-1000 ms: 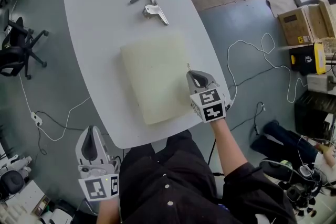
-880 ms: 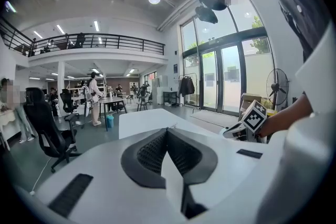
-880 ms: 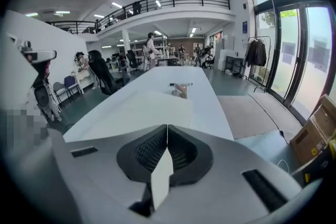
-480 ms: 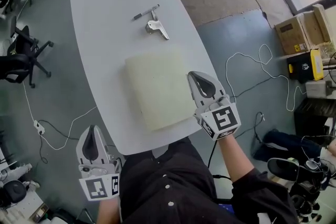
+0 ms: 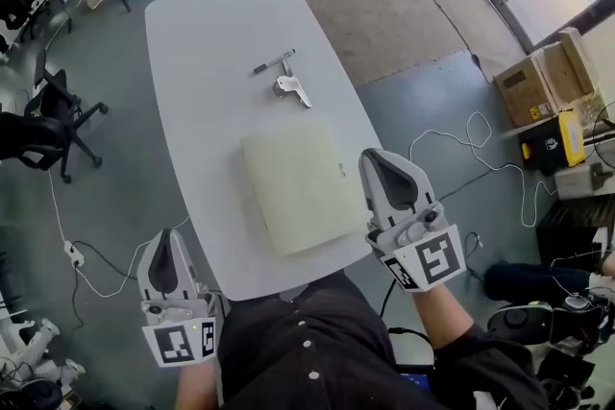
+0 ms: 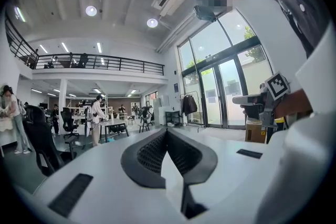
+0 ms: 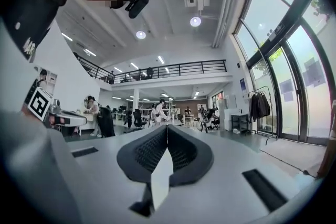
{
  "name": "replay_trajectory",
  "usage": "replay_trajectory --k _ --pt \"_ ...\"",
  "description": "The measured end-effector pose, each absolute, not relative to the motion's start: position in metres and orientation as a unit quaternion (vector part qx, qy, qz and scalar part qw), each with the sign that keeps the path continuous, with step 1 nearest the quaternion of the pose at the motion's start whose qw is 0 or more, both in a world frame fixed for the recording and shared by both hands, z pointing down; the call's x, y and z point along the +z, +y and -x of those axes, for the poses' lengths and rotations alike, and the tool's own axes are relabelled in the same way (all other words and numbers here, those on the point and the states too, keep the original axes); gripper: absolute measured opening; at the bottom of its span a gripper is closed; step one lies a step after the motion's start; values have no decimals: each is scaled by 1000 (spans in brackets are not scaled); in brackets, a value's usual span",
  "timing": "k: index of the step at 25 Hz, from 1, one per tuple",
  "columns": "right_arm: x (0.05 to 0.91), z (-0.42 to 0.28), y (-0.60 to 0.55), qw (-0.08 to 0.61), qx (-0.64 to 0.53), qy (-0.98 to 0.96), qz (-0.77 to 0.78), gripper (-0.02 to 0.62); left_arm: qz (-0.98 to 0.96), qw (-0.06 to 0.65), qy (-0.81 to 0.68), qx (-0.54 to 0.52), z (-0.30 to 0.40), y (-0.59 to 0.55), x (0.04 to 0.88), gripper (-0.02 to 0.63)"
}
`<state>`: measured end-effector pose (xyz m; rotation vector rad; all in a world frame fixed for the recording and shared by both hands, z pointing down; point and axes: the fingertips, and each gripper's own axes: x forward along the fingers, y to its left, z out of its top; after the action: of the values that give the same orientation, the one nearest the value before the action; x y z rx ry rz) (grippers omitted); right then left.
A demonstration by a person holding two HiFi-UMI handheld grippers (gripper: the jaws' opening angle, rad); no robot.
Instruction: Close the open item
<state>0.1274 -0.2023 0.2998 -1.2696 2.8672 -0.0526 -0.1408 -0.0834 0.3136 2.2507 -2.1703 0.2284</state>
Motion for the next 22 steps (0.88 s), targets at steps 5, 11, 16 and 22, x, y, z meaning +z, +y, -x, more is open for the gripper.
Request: replay_trajectory --k 5,11,16,22 --pt "265 -148 -199 46 -29 904 424 26 -712 -16 -701 52 156 -83 285 17" --pt "242 -172 -194 67 -16 886 458 26 -694 -30 -719 28 188 -75 260 17" --pt "235 -186 -186 74 -7 877 475 26 -682 -49 -729 20 203 -62 243 17" --pt "233 -195 -186 64 4 868 492 26 -674 -63 -735 24 208 -51 234 17"
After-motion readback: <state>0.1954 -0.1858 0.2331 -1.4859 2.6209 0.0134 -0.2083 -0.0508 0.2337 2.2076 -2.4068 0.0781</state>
